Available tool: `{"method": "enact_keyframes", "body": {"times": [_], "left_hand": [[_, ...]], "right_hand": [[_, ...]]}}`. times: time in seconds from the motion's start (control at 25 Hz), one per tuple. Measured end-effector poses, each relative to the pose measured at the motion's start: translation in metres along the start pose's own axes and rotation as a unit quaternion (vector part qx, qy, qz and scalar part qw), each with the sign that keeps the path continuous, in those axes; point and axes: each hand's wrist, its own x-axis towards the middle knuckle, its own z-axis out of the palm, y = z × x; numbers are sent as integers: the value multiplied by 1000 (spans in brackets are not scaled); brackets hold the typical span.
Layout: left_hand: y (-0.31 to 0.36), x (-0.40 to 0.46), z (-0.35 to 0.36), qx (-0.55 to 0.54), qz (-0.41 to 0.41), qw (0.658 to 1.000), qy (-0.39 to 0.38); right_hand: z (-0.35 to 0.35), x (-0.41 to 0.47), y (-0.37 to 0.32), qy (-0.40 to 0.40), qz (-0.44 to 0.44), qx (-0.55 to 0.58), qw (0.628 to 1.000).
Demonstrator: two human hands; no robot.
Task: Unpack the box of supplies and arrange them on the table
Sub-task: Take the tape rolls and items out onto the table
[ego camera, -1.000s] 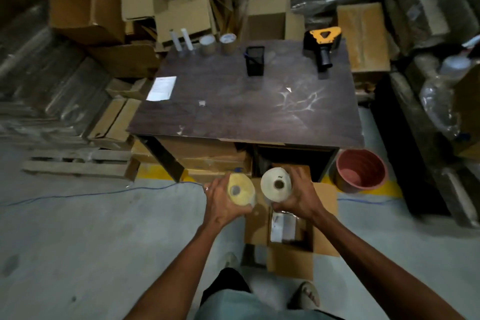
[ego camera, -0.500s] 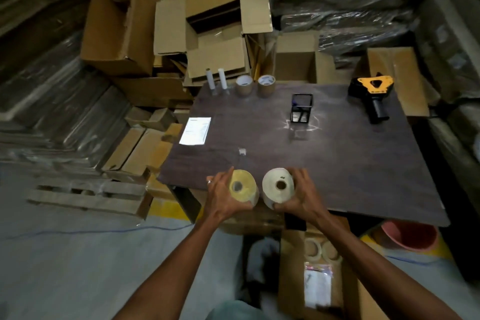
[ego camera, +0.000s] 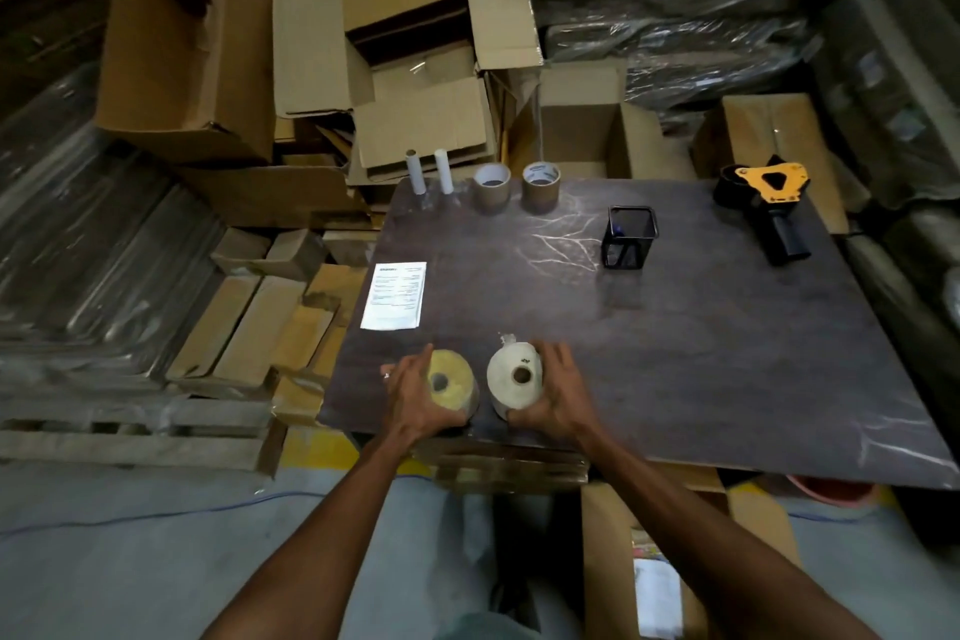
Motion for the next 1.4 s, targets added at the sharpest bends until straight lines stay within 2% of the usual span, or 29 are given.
{"method": "enact_keyframes", "body": {"times": [0.12,0.32,0.52,0.64,0.8,0.92,1.04,1.2,1.4], "left_hand": [[-8,-1,8,-12,-4,1000,-5],[-5,-9,10,-34,-3,999,11],[0,-37,16,-137,-59,987,61],[-19,-52,32,-169,-107,977,80],[-23,-88,60,-197,-139,969,53],[-2,-124,83,-219,-140,965,28],[13,-151,121,-195,-147,970,-7],[61,-200,173,-159,-103,982,-20],[123,-256,254,-139,-59,986,-76]], "right_hand": [[8,-6,16,-31,28,-10,999],[8,-7,24,-39,53,-5,998],[2,-21,32,-21,49,23,998],[-3,-38,48,-42,60,38,997],[-13,-66,72,-64,98,20,993],[-25,-89,88,-60,85,15,994],[-41,-119,115,-50,75,26,996],[-75,-172,160,-51,86,17,995],[-121,-247,243,-72,127,-12,989]]}}
